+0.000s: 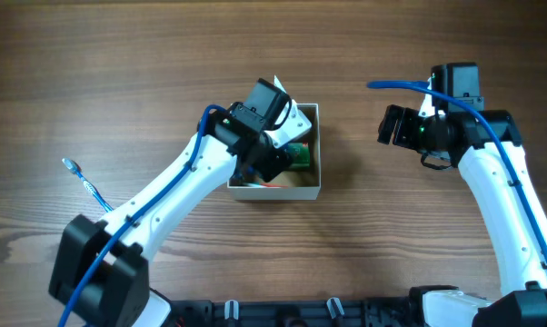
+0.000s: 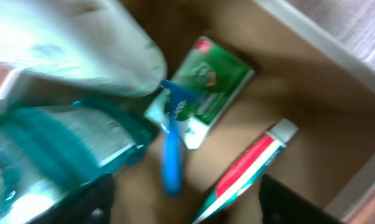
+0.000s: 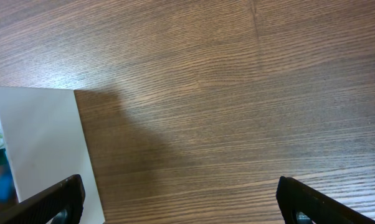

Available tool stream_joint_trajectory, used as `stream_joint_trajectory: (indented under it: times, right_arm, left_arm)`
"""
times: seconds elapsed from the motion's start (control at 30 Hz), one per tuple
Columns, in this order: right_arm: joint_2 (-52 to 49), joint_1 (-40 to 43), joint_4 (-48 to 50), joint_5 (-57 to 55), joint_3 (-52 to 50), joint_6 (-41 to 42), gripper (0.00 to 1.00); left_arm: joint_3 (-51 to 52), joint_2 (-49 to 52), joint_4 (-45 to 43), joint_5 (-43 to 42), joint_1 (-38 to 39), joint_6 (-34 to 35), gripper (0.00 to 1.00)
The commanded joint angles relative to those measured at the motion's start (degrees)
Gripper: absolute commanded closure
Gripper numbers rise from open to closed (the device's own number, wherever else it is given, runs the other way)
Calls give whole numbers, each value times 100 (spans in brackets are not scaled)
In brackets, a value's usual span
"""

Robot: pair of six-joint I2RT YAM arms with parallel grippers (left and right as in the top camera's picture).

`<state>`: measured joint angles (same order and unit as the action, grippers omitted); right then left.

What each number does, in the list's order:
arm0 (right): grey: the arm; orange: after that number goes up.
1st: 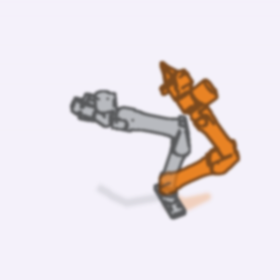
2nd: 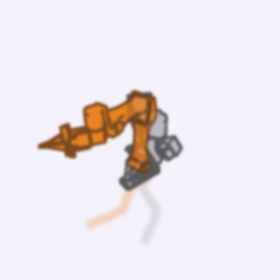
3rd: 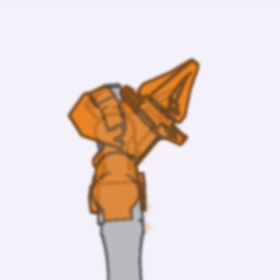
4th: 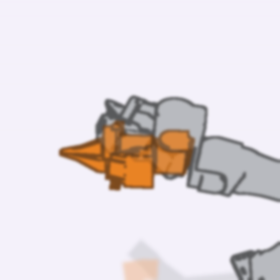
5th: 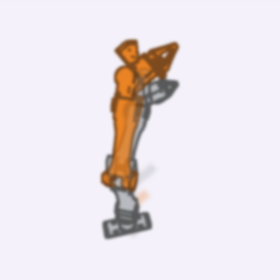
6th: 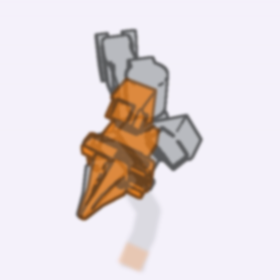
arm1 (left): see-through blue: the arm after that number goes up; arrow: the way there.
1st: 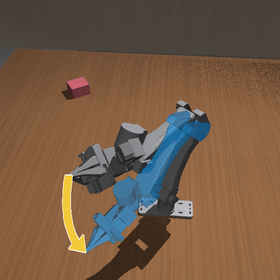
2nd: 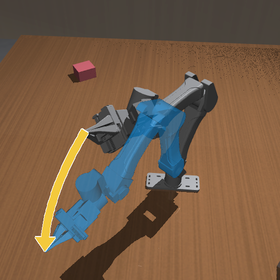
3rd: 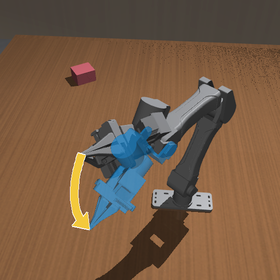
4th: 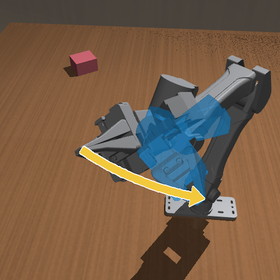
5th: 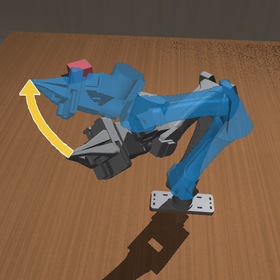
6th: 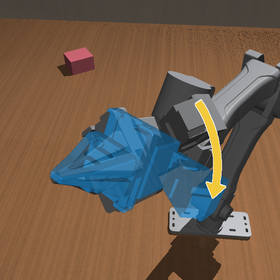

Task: Pack container
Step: 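Grasp the blue toothbrush with the left gripper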

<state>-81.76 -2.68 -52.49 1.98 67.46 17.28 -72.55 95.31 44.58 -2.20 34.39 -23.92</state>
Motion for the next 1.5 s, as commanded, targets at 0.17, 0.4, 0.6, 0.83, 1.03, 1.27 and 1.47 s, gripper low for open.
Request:
stream_joint_trajectory:
  times: [0.17,0.4,0.6,0.83,1.03,1.27,1.47]
  right_arm:
    - [-33,13,17,46,-46,-68,0]
    - [-33,13,-9,46,-48,-68,0]
    - [-33,13,-37,48,-46,-70,0]
    - [-33,13,-63,48,-46,-72,0]
    - [-33,13,-55,46,-46,-70,1]
    - [-33,13,-50,46,-46,-70,0]
    - [-33,13,-46,44,-46,-72,0]
  left_arm:
    - [-33,-2463,1008,1449,-1274,2190,0]
    - [321,-2293,1272,1394,-4848,4129,0]
    - [619,-765,999,944,-6505,4717,0]
    - [619,975,407,457,-6474,4535,4]
    - [625,1561,249,459,-6413,4516,26]
    - [623,1539,321,461,-6413,4518,96]
    - [501,374,446,402,-6022,4266,96]
